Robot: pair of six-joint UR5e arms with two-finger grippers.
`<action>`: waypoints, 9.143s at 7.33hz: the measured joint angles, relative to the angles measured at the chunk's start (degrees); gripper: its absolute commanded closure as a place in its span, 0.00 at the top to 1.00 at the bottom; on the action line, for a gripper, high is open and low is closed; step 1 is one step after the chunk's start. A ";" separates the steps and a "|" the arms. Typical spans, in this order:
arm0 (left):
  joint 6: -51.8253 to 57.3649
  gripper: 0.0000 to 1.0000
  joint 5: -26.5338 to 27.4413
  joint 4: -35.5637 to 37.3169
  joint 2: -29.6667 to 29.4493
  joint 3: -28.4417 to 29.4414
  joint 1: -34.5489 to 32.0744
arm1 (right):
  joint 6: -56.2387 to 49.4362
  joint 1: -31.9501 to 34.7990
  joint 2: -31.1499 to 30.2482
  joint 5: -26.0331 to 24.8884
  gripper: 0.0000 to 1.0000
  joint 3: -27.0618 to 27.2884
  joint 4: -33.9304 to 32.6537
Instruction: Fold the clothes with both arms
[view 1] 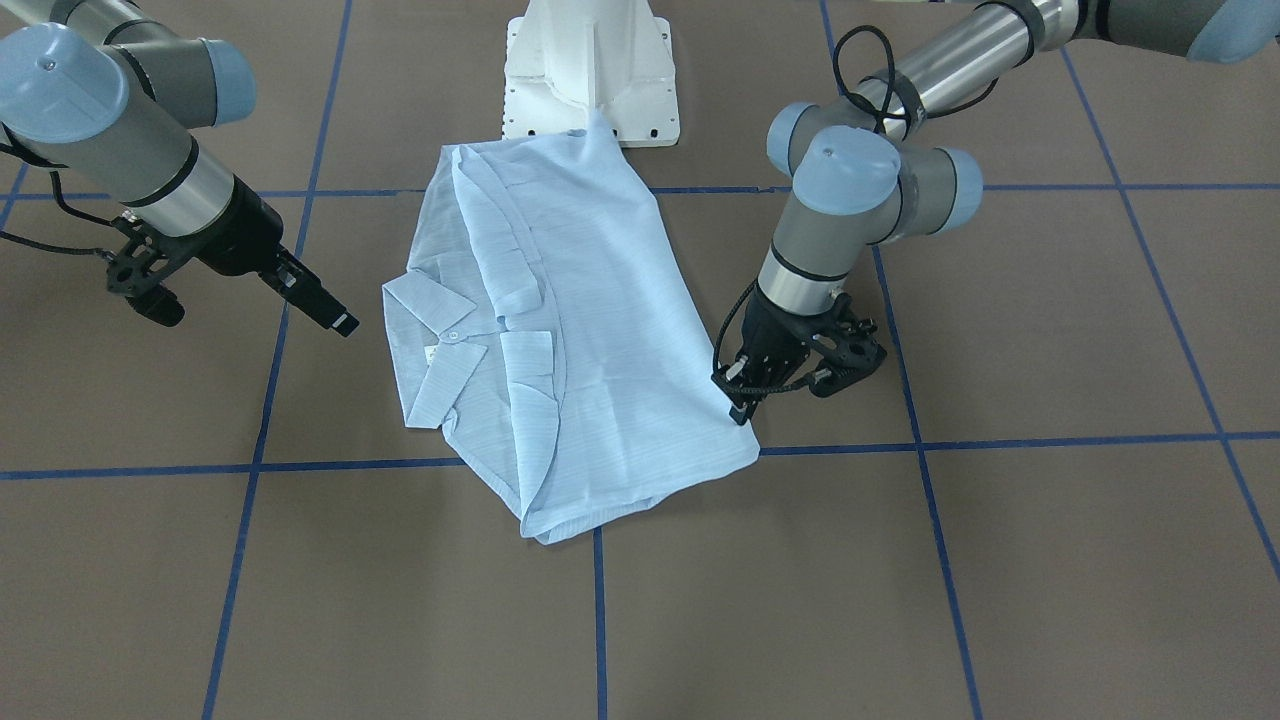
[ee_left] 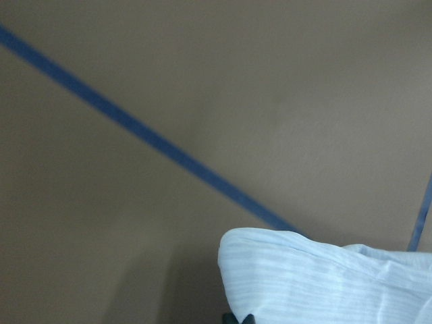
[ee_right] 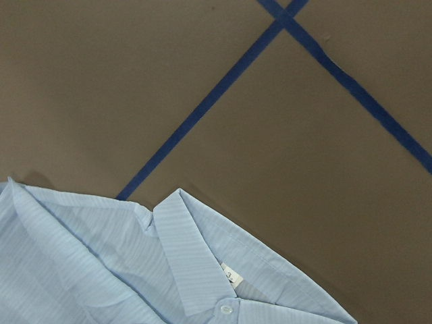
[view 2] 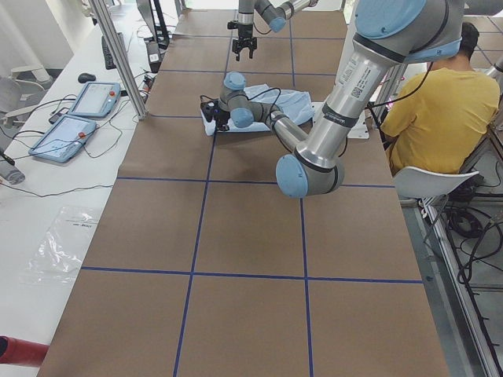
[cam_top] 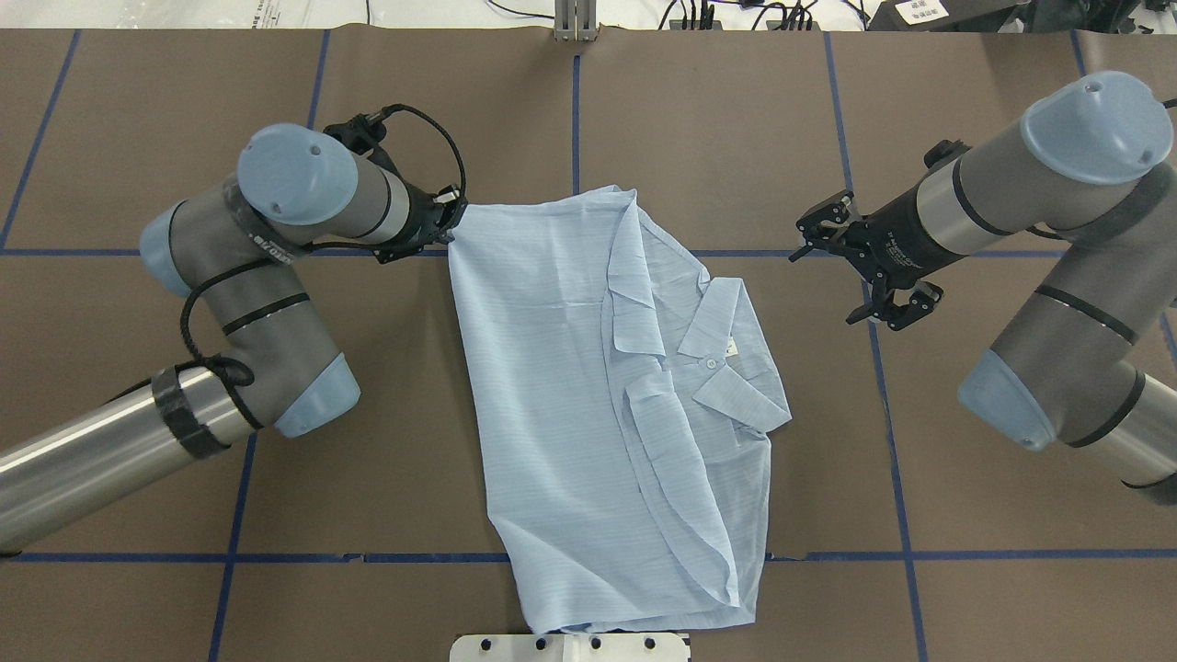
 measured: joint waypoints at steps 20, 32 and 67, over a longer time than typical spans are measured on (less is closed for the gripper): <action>14.11 1.00 -5.69 -16.97 10.12 -1.65 -4.40 | -62.45 -34.42 27.56 -34.73 1.00 -12.43 -36.10; 14.11 1.00 -5.91 -15.86 11.06 -4.92 -4.92 | -67.65 -30.27 16.53 -33.70 1.00 5.31 -49.66; 17.54 1.00 -9.52 -3.35 20.21 -24.67 -6.80 | -64.11 -26.30 25.15 -27.55 1.00 -14.40 -29.73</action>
